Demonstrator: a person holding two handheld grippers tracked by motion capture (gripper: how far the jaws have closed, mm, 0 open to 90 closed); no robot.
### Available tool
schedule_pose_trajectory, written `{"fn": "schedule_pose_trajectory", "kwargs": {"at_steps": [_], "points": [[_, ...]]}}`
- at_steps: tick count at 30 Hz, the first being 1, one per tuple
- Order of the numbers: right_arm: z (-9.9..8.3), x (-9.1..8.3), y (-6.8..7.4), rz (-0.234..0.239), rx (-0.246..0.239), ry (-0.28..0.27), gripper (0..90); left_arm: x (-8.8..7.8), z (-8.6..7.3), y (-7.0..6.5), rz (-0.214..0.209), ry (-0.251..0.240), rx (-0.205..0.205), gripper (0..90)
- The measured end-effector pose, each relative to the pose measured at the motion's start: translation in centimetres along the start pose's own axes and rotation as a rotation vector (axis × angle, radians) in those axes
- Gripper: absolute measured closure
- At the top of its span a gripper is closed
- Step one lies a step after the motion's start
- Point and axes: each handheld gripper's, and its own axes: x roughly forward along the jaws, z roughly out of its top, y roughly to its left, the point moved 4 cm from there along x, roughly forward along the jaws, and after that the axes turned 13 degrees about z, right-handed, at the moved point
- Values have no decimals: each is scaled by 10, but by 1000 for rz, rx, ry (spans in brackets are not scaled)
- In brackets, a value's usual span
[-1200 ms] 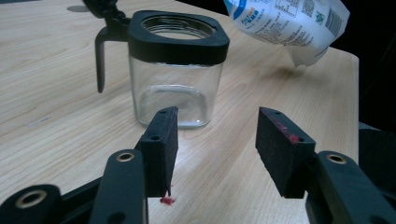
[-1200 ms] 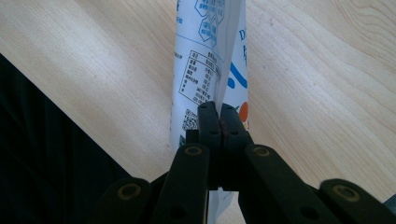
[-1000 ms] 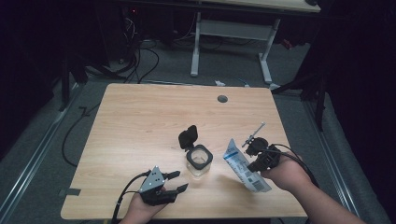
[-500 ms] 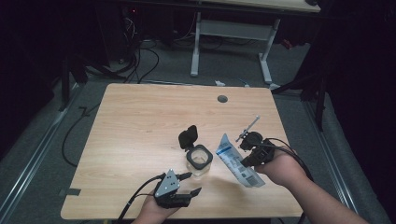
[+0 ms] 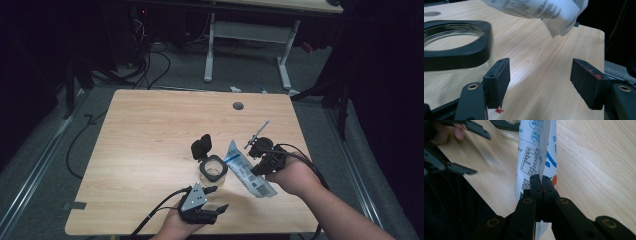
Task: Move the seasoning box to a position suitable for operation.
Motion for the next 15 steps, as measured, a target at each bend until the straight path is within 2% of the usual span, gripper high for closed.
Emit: {"fn": "schedule_pose_trajectory", "kwargs": {"at_steps": [12, 15], "points": [[15, 0, 19, 3, -28, 0, 900, 23, 11, -18, -27, -12, 19, 301], [18, -1, 21, 7, -30, -9, 900, 31, 15, -22, -18, -15, 23, 298]]}}
